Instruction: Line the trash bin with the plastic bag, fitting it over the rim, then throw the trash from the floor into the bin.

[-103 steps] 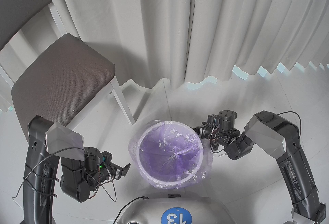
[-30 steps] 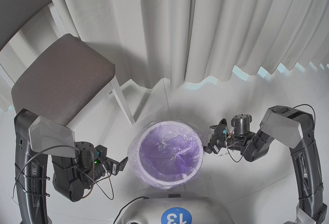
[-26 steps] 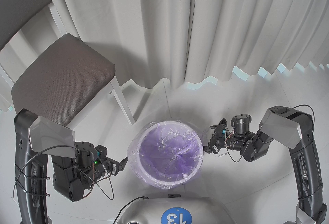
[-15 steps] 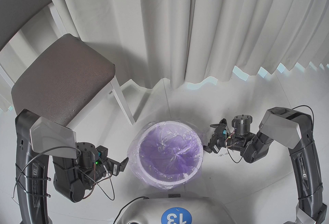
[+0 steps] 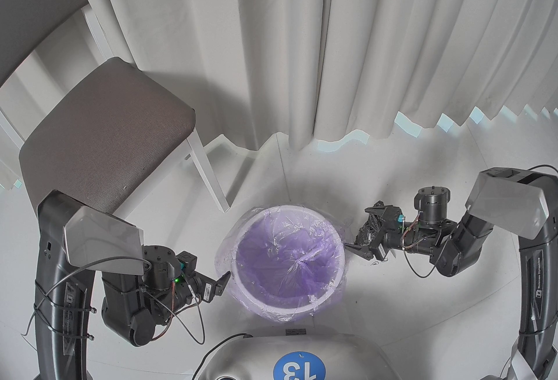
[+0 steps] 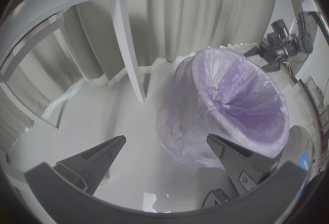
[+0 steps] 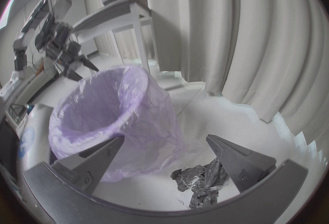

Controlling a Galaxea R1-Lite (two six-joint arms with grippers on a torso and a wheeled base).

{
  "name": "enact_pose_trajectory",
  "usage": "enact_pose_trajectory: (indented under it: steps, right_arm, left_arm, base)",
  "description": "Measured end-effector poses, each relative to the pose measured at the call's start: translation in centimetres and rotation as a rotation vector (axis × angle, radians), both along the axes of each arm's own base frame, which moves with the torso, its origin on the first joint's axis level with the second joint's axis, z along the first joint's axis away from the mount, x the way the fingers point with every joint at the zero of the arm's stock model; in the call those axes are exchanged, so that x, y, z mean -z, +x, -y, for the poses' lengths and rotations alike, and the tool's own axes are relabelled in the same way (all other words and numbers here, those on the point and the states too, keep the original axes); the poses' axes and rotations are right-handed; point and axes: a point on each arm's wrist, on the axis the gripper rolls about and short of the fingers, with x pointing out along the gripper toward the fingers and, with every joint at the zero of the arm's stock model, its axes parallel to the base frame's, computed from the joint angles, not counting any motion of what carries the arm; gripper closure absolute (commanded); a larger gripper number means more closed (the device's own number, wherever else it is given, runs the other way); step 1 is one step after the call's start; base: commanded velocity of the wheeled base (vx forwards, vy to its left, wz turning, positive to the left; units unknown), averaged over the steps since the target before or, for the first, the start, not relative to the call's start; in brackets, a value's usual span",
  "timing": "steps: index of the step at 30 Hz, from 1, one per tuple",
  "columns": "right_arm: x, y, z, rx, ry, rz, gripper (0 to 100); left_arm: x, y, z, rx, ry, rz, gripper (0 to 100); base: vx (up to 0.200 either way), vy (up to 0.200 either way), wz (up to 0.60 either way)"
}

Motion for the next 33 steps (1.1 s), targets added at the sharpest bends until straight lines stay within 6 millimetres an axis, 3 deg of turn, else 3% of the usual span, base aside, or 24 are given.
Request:
enact_pose_trajectory:
  steps: [8, 21, 26, 33]
  right_arm:
    - [-4.3, -0.9, 2.4, 0.051, 0.065, 0.050, 0]
    - [-10.3, 0.1, 10.1, 0.224, 0.200, 0.153, 0]
    - [-11.4, 0.5, 11.9, 0.263, 0.213, 0.191, 0]
    - [-12.0, 0.7, 12.8, 0.283, 0.214, 0.213, 0]
  left_arm:
    - [1.6, 2.8, 0.6, 0.006, 0.028, 0.066, 0]
    - [3.3, 8.7, 2.1, 0.007, 0.098, 0.034, 0]
    - [3.2, 9.3, 1.6, 0.008, 0.131, 0.056, 0]
    - [2.6, 8.0, -0.6, -0.027, 0.143, 0.076, 0]
  base:
    - [0.000, 0.000, 0.00]
    - [0.000, 0.000, 0.00]
    - [0.000, 0.000, 0.00]
    - [0.000, 0.000, 0.00]
